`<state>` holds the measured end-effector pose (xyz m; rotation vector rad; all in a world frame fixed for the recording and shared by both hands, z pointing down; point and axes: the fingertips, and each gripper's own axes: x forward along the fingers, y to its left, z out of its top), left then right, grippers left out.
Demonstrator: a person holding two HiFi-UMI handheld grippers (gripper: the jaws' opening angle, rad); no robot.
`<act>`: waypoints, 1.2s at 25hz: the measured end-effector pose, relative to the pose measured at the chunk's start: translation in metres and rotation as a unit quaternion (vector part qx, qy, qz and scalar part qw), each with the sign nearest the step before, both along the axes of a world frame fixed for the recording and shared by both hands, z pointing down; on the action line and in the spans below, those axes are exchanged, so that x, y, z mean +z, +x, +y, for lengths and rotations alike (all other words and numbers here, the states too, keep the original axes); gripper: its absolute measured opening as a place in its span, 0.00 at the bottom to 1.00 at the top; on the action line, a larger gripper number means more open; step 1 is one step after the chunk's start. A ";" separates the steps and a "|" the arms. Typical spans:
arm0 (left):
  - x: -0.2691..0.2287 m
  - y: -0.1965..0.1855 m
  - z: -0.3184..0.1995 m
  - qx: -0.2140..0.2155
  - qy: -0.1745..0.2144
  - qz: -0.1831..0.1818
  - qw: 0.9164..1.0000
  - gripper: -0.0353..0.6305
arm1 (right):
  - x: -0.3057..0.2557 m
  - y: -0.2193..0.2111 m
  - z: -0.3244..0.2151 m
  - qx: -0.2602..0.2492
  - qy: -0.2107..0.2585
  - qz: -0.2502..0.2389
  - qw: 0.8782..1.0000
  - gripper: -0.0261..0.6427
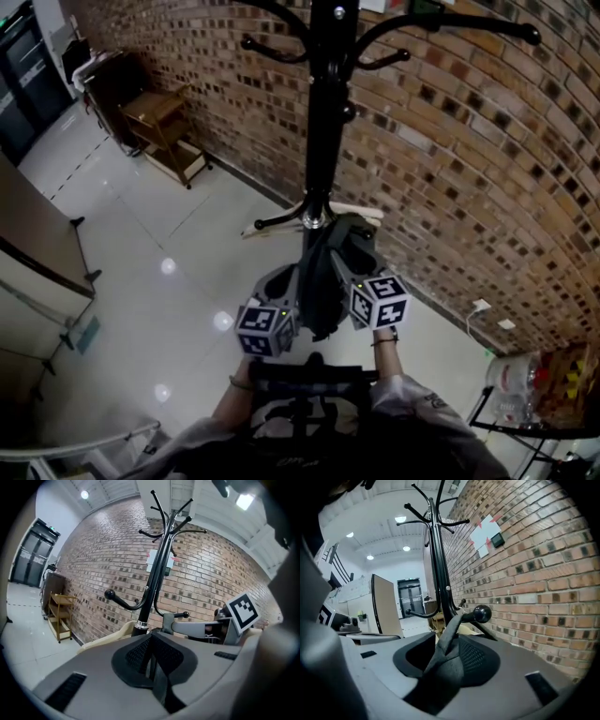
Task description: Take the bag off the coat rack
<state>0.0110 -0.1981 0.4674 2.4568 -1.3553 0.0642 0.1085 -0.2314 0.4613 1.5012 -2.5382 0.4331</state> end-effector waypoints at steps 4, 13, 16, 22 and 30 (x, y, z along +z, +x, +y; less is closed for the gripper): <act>-0.001 0.002 -0.008 -0.015 0.001 -0.003 1.000 0.06 | 0.000 -0.007 -0.015 -0.024 -0.007 -0.021 0.999 0.31; 0.002 -0.001 -0.017 -0.036 0.001 -0.008 0.999 0.06 | -0.002 -0.015 -0.033 -0.020 0.003 -0.049 0.999 0.23; 0.007 -0.006 -0.016 -0.039 -0.004 -0.009 0.999 0.06 | -0.005 -0.014 -0.035 -0.013 0.001 -0.104 0.994 0.15; 0.012 -0.016 -0.017 -0.032 -0.010 -0.017 0.999 0.06 | -0.013 -0.014 -0.028 0.014 0.007 -0.152 0.988 0.11; 0.002 -0.025 -0.033 -0.003 -0.005 -0.009 1.000 0.06 | -0.037 0.001 -0.005 0.043 0.014 -0.220 0.975 0.10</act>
